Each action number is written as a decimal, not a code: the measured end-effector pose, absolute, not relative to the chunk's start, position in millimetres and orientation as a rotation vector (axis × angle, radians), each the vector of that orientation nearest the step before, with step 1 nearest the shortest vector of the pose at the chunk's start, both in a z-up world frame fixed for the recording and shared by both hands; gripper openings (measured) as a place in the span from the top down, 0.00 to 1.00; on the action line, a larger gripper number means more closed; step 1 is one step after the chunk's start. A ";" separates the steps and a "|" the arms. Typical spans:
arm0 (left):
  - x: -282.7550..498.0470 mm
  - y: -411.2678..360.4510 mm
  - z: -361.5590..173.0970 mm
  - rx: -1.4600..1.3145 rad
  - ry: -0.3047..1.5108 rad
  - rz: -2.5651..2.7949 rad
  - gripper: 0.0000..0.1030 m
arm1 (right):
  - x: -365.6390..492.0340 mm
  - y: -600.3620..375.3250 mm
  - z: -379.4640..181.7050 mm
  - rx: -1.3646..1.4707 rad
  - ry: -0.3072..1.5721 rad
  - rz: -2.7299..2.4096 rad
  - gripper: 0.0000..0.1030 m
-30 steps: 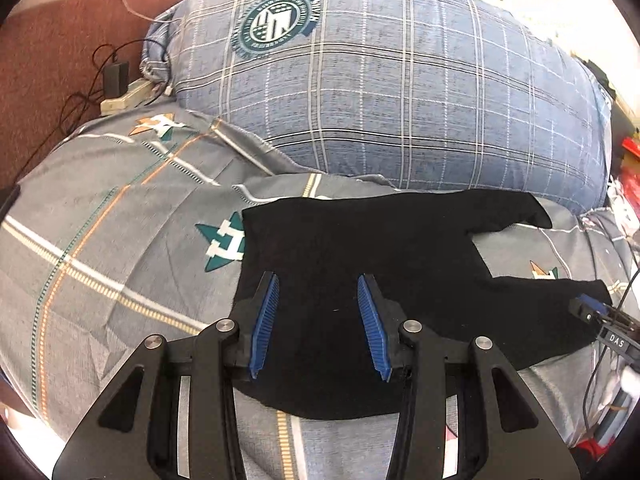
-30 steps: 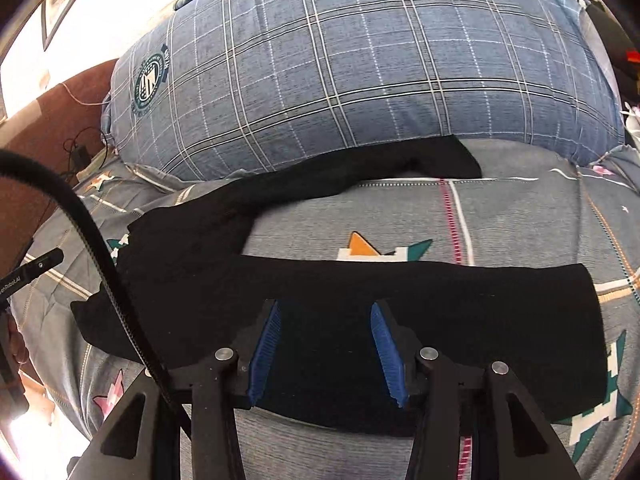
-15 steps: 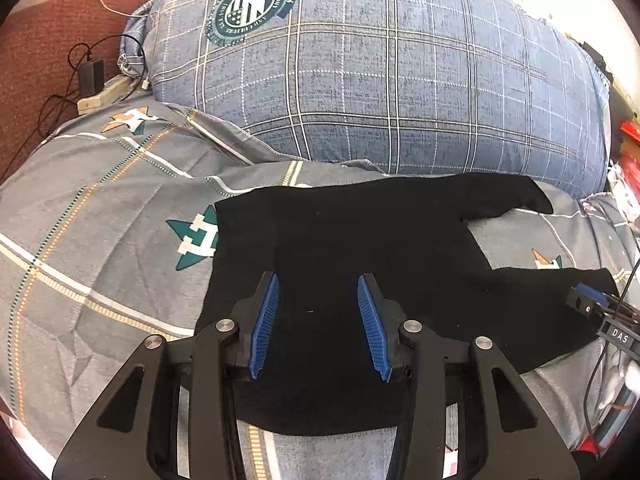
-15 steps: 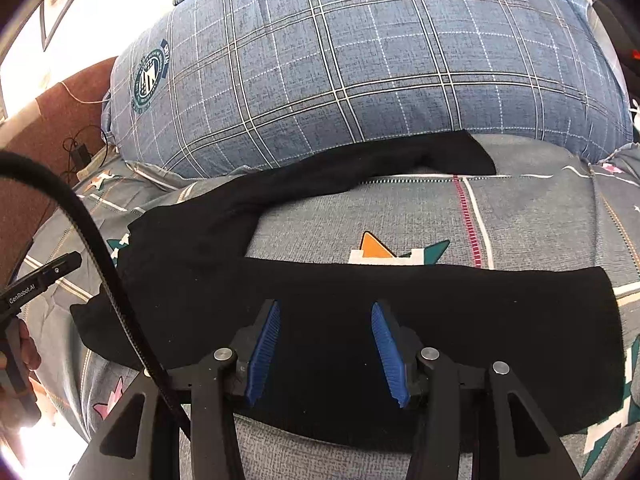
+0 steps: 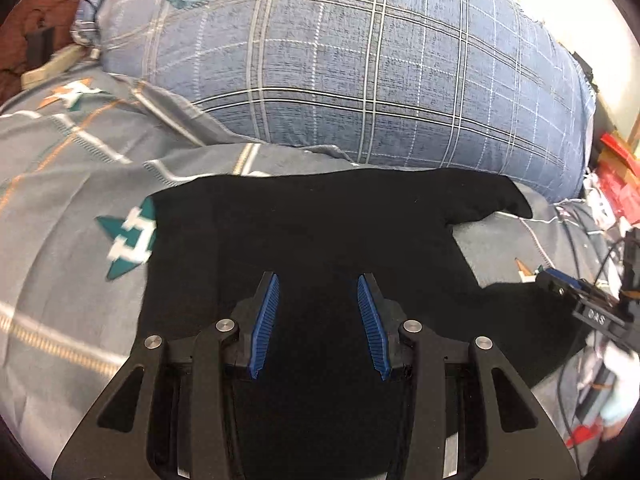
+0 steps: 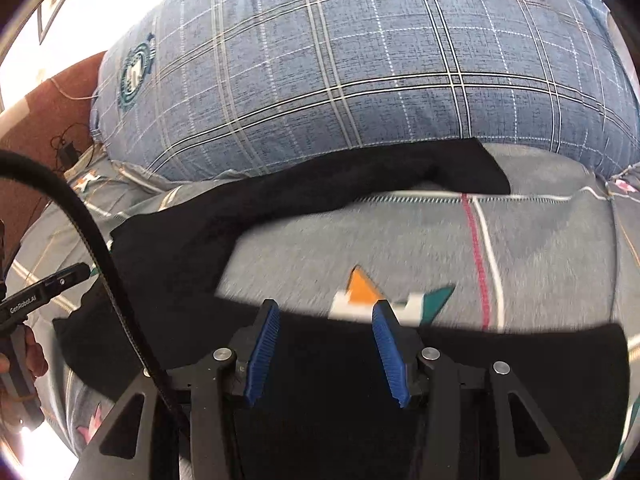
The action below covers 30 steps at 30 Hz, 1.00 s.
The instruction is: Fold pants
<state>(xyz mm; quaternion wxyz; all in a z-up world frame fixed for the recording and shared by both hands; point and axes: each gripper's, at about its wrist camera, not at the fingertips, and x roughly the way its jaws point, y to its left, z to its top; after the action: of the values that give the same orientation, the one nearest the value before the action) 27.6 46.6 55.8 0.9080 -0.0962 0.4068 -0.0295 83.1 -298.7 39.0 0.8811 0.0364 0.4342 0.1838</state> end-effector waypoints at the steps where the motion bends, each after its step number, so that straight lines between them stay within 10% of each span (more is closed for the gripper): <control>1: 33.1 48.4 55.7 -0.202 0.843 -0.078 0.60 | 90.0 -300.9 39.7 0.073 0.906 0.382 0.55; 30: 201.6 77.6 1.3 0.047 1.054 -0.380 0.56 | 321.4 -377.3 19.1 0.080 1.023 0.224 0.45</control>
<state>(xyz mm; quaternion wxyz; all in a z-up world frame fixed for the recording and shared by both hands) 201.6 77.6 1.3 0.8468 0.0222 0.4999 -0.1801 321.4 -377.3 19.1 0.8652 0.0381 0.4885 0.1069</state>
